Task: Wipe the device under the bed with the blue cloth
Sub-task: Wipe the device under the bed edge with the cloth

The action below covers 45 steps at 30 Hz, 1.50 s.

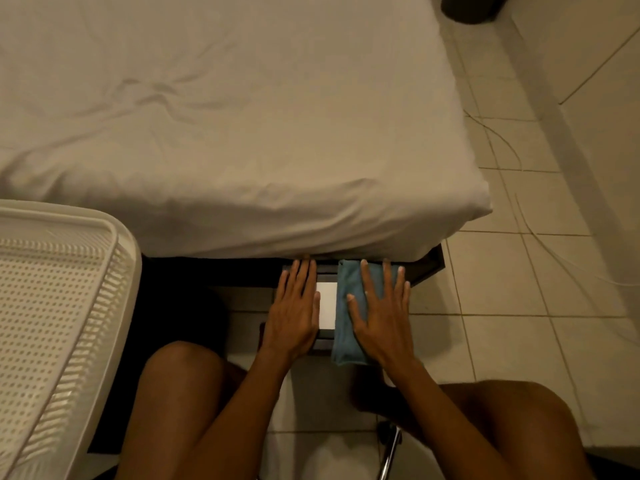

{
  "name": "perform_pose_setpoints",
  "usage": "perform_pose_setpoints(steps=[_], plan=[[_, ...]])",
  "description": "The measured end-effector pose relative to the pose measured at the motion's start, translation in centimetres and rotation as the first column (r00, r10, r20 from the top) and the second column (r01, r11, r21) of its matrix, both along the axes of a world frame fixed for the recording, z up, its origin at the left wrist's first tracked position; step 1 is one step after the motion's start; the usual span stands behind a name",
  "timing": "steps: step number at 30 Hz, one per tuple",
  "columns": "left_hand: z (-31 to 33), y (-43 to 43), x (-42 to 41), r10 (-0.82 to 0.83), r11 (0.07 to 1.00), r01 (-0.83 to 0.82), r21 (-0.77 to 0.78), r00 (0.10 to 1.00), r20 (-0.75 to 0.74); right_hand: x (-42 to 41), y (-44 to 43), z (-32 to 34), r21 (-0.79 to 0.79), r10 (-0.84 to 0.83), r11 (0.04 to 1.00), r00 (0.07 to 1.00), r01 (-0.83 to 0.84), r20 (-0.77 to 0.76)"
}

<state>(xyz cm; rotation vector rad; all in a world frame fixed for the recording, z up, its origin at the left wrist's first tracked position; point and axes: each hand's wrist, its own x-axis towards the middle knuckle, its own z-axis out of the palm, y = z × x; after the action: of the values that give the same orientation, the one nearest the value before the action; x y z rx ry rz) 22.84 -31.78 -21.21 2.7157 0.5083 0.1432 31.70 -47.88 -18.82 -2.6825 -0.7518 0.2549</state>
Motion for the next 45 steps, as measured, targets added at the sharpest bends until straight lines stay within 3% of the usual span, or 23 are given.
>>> perform_pose_setpoints(steps=[4,16,34,39,45], plan=[[0.1,-0.4,0.1,0.009,1.0,-0.009,-0.016,1.0,-0.006,-1.3,1.6,0.0,0.05,0.098,0.994,0.995,-0.098,0.004],[0.6,-1.1,0.3,0.068,0.998,-0.068,0.016,0.997,-0.031,-1.7,-0.1,-1.0,-0.047,0.009,0.999,1.0,-0.01,-0.018],[0.8,-1.4,0.8,0.06,0.998,-0.059,0.013,0.995,-0.079,-2.8,-0.4,-0.6,0.001,0.104,0.995,0.993,-0.104,-0.049],[0.6,-1.7,0.5,0.074,0.997,-0.073,0.016,0.994,-0.078,0.0,1.0,-0.5,0.007,0.069,0.998,0.996,-0.069,-0.055],[0.7,-1.5,0.8,0.046,0.999,-0.046,-0.001,0.995,-0.089,-3.2,-0.3,-0.7,-0.023,0.029,0.999,0.998,-0.03,-0.052]])
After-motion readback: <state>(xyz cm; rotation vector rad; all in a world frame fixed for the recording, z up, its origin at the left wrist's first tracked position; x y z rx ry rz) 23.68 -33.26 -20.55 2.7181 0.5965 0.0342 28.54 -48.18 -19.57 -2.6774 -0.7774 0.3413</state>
